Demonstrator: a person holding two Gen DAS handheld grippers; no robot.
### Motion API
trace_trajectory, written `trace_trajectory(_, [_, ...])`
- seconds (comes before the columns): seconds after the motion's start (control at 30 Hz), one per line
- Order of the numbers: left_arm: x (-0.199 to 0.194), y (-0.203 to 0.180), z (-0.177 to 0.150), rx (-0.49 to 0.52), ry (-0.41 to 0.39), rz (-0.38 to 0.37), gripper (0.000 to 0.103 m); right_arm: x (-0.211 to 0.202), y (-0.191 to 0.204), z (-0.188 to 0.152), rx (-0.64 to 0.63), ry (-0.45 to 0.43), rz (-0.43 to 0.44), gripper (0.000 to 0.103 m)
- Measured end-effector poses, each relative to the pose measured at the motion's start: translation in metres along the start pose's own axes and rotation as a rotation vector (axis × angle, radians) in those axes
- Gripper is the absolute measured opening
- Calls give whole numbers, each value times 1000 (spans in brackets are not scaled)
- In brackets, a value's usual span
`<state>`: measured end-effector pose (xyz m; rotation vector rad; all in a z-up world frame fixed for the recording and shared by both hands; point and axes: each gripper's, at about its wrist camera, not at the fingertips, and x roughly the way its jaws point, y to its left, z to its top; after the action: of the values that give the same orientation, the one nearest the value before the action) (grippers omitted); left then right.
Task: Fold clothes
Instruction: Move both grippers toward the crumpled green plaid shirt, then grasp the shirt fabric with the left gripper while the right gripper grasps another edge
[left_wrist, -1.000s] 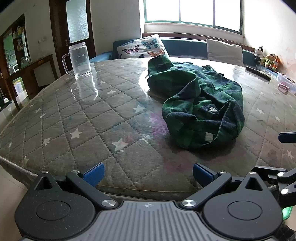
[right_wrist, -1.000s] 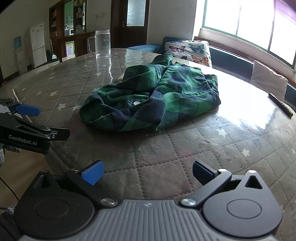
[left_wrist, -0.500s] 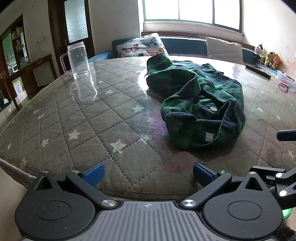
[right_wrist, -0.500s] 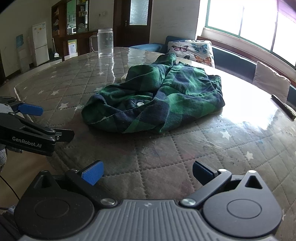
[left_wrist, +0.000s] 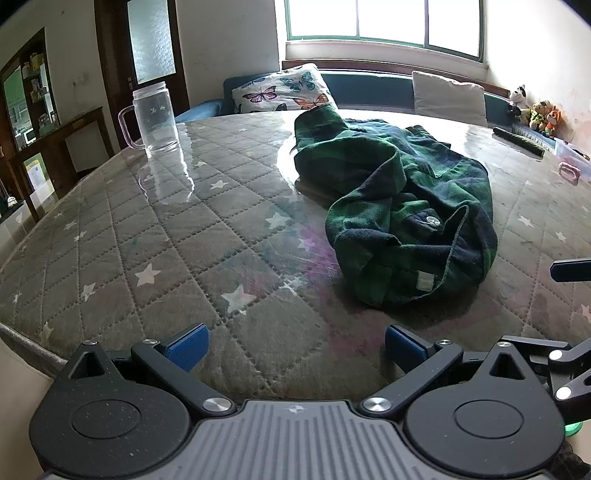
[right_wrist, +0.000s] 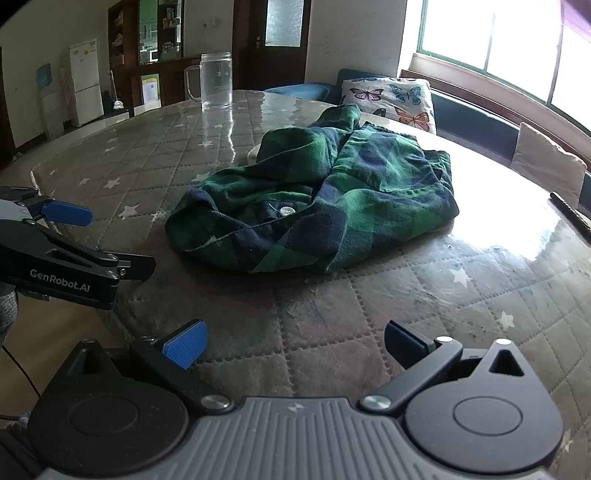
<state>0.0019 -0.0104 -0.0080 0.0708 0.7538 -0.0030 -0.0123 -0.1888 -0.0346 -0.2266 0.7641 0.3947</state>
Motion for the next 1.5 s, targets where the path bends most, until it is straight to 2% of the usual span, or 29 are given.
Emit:
trace_trajectory(0.4, [5,3,10,10,5,7,103,6,-1,12,-10,-1,18,103])
trace_trajectory(0.93, [9,7,35,38,-32,18,103,9,-11,35,-16,-26,32,103])
trace_trajectory(1.17, [18,5,57,58,-57,14,103,15,-23,56,-24,-56,11,103])
trace_trajectory(1.5, [38,3,99,58,-103,-8,103,52,-55,90,0,-54,-29,103])
